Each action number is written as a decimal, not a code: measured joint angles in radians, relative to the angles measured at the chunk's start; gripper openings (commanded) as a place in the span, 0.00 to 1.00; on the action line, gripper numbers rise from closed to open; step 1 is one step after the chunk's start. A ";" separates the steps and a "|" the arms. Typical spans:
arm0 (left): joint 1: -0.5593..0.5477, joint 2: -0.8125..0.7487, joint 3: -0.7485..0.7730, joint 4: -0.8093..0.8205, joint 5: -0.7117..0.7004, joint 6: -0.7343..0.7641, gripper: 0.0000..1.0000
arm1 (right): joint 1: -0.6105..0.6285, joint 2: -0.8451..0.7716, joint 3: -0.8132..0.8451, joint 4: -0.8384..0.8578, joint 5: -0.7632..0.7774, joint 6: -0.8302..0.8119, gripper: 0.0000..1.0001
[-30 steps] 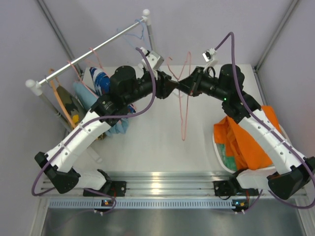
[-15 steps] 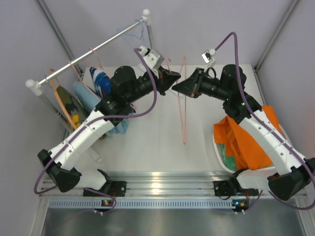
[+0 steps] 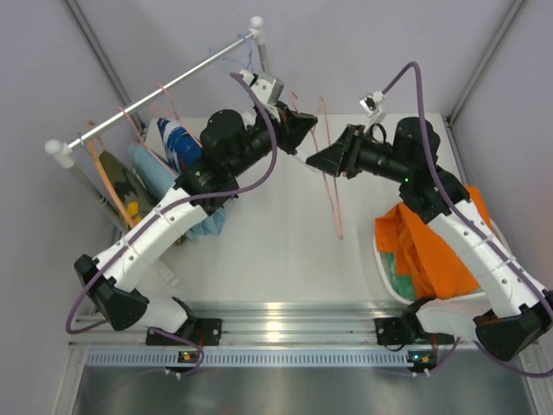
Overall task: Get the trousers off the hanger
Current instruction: Place the hanger at the clothesline.
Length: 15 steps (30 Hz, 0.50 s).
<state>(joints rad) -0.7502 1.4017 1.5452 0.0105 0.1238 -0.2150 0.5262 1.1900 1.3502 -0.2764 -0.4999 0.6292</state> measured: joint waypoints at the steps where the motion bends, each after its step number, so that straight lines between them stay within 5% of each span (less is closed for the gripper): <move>1: -0.001 0.011 0.018 -0.015 -0.015 -0.013 0.00 | 0.000 -0.006 0.000 -0.018 0.009 -0.013 0.44; 15: -0.109 0.183 0.314 -0.356 -0.261 -0.064 0.00 | 0.001 -0.048 0.034 -0.216 0.184 -0.178 0.39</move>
<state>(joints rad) -0.8593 1.5845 1.8587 -0.3458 -0.1375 -0.2787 0.5270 1.1419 1.3838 -0.4927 -0.3157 0.4515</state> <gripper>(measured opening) 0.067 0.423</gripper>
